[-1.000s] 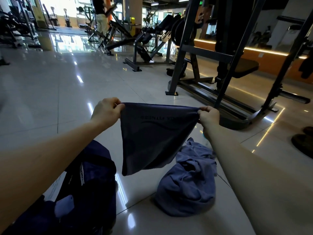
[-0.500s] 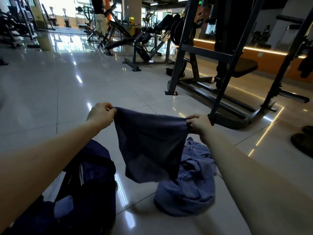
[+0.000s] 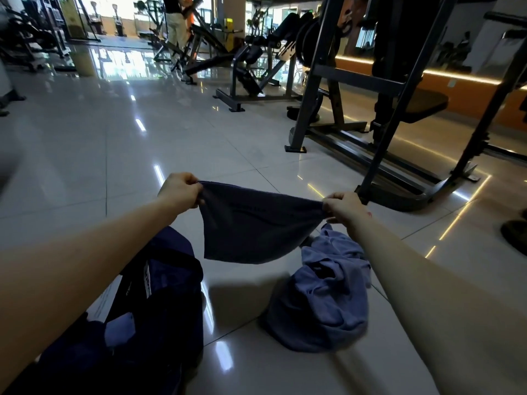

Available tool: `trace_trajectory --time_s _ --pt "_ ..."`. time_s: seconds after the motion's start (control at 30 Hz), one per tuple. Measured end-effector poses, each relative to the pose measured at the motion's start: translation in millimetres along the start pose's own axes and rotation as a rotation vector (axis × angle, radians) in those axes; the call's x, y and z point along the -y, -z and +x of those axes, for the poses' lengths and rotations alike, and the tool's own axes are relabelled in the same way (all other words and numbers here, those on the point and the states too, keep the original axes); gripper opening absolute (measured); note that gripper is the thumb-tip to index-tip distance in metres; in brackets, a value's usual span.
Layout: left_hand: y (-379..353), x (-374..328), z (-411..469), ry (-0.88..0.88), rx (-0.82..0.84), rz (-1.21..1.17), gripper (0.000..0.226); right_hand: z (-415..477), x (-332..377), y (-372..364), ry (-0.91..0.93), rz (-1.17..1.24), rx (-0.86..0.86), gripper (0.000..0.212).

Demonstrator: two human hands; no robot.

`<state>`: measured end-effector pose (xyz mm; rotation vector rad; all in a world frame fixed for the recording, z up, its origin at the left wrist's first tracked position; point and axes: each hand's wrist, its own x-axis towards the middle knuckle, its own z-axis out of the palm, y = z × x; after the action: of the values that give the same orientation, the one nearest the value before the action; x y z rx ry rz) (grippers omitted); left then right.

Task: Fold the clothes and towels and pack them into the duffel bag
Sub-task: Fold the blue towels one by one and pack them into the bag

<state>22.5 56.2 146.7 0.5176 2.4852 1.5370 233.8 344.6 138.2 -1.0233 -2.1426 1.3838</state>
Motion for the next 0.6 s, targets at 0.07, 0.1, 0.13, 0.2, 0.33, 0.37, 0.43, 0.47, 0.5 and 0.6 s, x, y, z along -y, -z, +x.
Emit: trace_trajectory --time_s 0.07,0.1,0.13,0.2,0.33,0.37,0.43,0.47,0.5,0.6 --pt "0.3 9.8 0.2 0.074 0.028 0.015 0.012 -4.1 -2.7 0.4 -0.047 -0.016 0.063 0.012" --pt "0.4 14.1 0.3 0.111 0.052 0.030 0.011 -5.9 -3.1 0.3 -0.070 -0.009 0.086 0.010" --pt "0.6 17.8 0.2 0.145 0.081 0.050 0.011 -7.5 -3.0 0.2 -0.091 -0.006 0.108 0.008" --pt "-0.2 22.6 -1.2 0.187 0.130 0.117 0.009 -8.7 -2.6 0.6 -0.120 -0.025 0.137 0.006" --pt "-4.9 32.0 -8.3 0.210 0.171 0.180 0.008 -6.5 -6.9 0.1 -0.122 -0.066 0.113 0.004" --pt "-7.7 35.8 -8.8 0.210 0.180 0.154 0.011 -6.3 -9.3 -0.9 -0.118 -0.074 0.110 0.005" --pt "-14.6 45.0 -7.0 0.222 0.205 0.070 0.016 -6.7 -16.5 -3.1 -0.118 -0.106 0.114 0.012" --pt "-17.1 49.2 -5.7 0.227 0.207 0.033 0.017 -7.3 -19.9 -3.8 -0.121 -0.115 0.114 0.012" --pt "-19.1 53.0 -3.9 0.225 0.199 0.005 0.017 -7.8 -22.6 -3.9 -0.123 -0.113 0.110 0.011" --pt "-20.7 56.4 1.0 0.166 0.165 -0.036 0.015 -12.5 -20.3 1.4 -0.106 -0.046 0.085 0.012"
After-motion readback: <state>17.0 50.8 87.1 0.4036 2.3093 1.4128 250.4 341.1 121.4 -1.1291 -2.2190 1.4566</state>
